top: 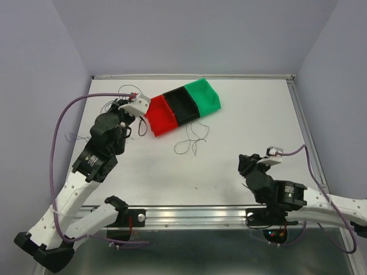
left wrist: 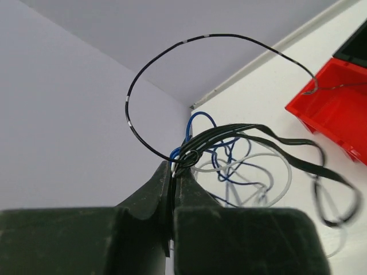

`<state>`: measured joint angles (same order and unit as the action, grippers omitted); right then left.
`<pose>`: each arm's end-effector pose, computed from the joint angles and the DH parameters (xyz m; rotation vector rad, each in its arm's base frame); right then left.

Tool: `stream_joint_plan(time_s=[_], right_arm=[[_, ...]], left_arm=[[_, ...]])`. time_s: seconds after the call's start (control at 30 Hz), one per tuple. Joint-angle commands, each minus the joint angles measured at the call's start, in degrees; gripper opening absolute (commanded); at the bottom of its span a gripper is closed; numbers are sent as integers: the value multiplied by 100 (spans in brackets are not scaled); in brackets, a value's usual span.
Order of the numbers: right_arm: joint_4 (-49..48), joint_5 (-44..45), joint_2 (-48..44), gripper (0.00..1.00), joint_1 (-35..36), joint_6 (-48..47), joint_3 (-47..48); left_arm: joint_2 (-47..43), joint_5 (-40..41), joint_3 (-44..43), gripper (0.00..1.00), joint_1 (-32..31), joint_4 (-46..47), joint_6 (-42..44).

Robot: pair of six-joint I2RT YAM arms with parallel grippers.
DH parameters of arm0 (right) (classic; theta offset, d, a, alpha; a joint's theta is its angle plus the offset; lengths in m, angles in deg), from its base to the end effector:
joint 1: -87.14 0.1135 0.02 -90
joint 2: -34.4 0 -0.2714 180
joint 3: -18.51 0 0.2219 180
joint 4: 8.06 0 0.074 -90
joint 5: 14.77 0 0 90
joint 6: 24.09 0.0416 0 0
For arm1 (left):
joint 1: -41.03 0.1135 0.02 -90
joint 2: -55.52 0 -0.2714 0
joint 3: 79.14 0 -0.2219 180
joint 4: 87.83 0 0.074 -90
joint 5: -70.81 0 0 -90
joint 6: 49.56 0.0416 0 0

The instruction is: Untangle the cables

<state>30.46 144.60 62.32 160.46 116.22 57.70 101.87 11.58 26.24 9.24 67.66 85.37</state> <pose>0.0593 0.0622 0.2434 0.3441 1.7105 0.3386 0.1282 -0.0544 0.4222 0.5777 1.4309 0.5856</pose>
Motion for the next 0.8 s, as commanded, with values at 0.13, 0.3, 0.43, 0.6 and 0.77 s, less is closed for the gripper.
stream_joint_plan(time_s=[0.13, 0.3, 0.43, 0.6, 0.77], right_arm=[[-1691, -906, 1346, 70, -2, -2246, 717], [-2993, -1618, 1953, 79, -2, -3710, 900], [-3390, -1908, 2225, 77, -72, -4545, 1199], [-3574, -2617, 2551, 76, -493, -4898, 1621], [-3916, -4392, 3183, 76, -1109, -5556, 2052]], left_arm=[[-21, -860, -829, 0, -20, -1190, -423], [-117, -1853, -971, 0, -29, -1815, -468], [-231, -2809, -1014, 0, -29, -2421, -319], [-249, -3715, -1120, 0, -29, -3046, -37], [-126, -4666, -1559, 0, -20, -4135, 551]])
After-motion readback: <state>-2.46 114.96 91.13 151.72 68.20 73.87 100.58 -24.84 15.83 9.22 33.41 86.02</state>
